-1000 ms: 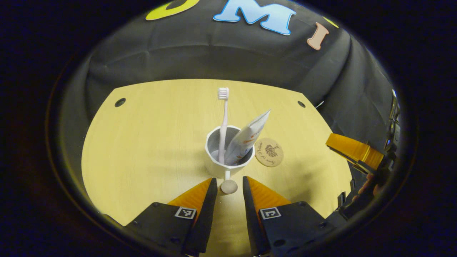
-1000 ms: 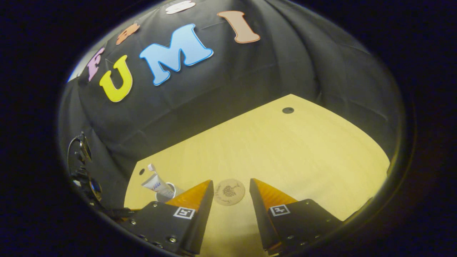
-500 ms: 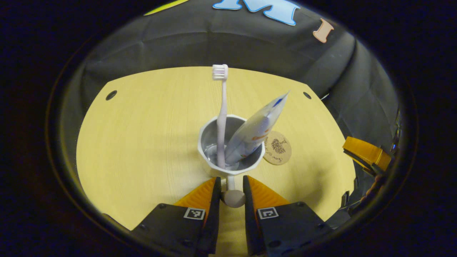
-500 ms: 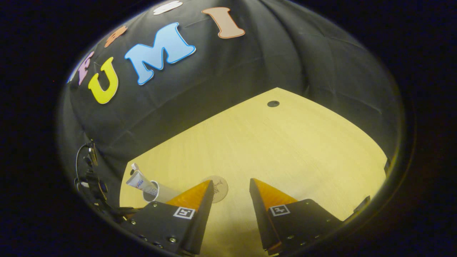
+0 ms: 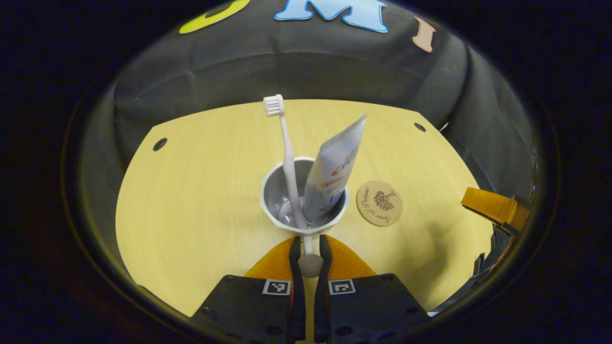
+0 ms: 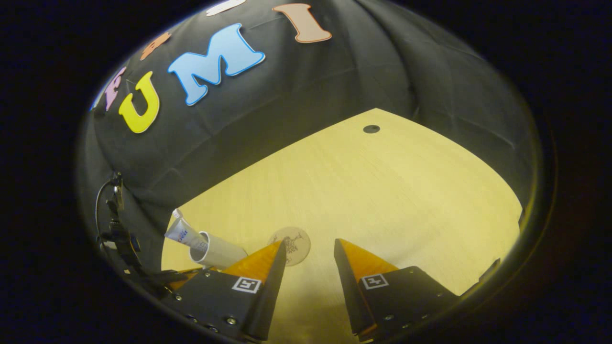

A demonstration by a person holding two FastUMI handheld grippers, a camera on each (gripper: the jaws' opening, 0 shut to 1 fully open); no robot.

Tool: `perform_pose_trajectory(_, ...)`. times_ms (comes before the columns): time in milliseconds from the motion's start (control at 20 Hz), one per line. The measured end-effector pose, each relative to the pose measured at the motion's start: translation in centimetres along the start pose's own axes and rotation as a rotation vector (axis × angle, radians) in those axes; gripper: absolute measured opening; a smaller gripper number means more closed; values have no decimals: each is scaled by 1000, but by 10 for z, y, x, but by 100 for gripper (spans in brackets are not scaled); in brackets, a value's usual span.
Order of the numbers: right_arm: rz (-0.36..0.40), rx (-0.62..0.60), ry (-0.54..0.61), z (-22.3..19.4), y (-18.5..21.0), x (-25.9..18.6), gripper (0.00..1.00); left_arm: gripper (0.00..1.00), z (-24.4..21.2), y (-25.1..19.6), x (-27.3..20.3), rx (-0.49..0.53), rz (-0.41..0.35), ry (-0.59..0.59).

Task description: Put the toothbrush and toothpaste on the desktop into the cup, then pick up the cup and place it on the coaster on the desktop.

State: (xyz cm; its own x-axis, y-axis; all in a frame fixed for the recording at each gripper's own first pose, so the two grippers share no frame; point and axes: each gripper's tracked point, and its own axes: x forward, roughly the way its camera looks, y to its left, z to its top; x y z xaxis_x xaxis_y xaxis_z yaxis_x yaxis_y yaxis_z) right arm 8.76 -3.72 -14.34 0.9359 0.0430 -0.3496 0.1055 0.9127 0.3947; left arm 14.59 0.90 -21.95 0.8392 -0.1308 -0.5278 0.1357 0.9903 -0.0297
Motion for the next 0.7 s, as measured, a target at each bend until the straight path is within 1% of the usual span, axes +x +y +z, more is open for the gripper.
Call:
perform_pose_trajectory(50,-1,3,3,0,-1,0,61,19,1,-2,2,2,0,-3)
perform_pose_trajectory(100,-4,6,4,-1,-3,0,61,14,2,-3,1,2,1,-9)
perform_pose_trajectory(400,-17,20,0,1,-13,-3,61,14,11,-13,0,36,3,-38)
perform_pose_trajectory(700,-26,36,4,1,-23,-6,61,14,27,-34,-4,115,-10,-80)
